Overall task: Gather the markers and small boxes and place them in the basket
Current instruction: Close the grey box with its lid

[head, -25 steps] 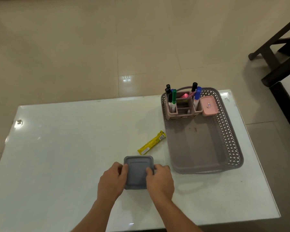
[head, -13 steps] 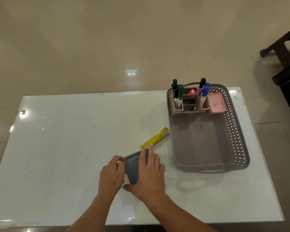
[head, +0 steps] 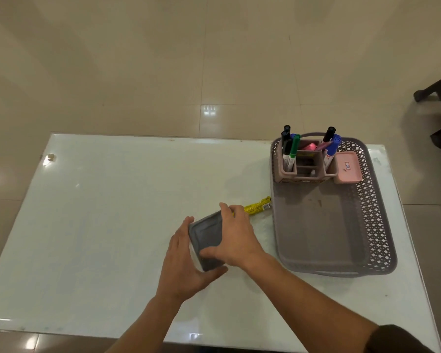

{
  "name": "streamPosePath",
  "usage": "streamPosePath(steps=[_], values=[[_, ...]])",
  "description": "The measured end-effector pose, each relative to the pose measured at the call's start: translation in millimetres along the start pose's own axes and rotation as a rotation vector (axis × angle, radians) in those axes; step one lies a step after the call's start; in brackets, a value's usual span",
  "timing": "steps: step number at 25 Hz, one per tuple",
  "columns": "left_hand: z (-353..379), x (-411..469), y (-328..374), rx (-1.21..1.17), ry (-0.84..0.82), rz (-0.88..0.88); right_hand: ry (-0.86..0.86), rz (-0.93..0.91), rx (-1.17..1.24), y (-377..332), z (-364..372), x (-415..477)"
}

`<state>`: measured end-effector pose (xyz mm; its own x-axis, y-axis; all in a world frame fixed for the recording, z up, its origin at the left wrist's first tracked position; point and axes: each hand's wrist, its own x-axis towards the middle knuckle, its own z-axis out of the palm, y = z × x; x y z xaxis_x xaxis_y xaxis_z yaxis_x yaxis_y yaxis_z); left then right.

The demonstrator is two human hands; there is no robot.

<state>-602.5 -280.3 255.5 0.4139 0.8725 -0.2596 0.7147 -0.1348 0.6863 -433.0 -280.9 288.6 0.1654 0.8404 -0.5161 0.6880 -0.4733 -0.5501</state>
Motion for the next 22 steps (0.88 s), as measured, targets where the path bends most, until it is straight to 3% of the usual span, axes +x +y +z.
streamPosePath(steps=[3, 5, 8, 10, 12, 17, 22], values=[[6, 9, -3, -0.098, 0.107, -0.127, 0.024, 0.032, -0.005, -1, 2, 9], [7, 13, -9, -0.063, 0.092, -0.097, 0.081, 0.063, -0.020, -1, 5, 14], [13, 12, -17, 0.077, 0.022, 0.046, 0.131, 0.072, -0.042, -1, 7, 19], [18, 17, -18, 0.188, 0.068, 0.106, 0.108, 0.068, -0.071, -1, 2, 26], [18, 25, -12, 0.253, 0.122, 0.105, 0.079, 0.095, -0.077, -3, -6, 36], [2, 47, 7, 0.440, 0.080, 0.034, 0.011, 0.141, -0.109, -17, -12, 58], [-8, 56, 10, 0.631, -0.010, 0.031, 0.077, 0.174, -0.186, -24, -7, 54]])
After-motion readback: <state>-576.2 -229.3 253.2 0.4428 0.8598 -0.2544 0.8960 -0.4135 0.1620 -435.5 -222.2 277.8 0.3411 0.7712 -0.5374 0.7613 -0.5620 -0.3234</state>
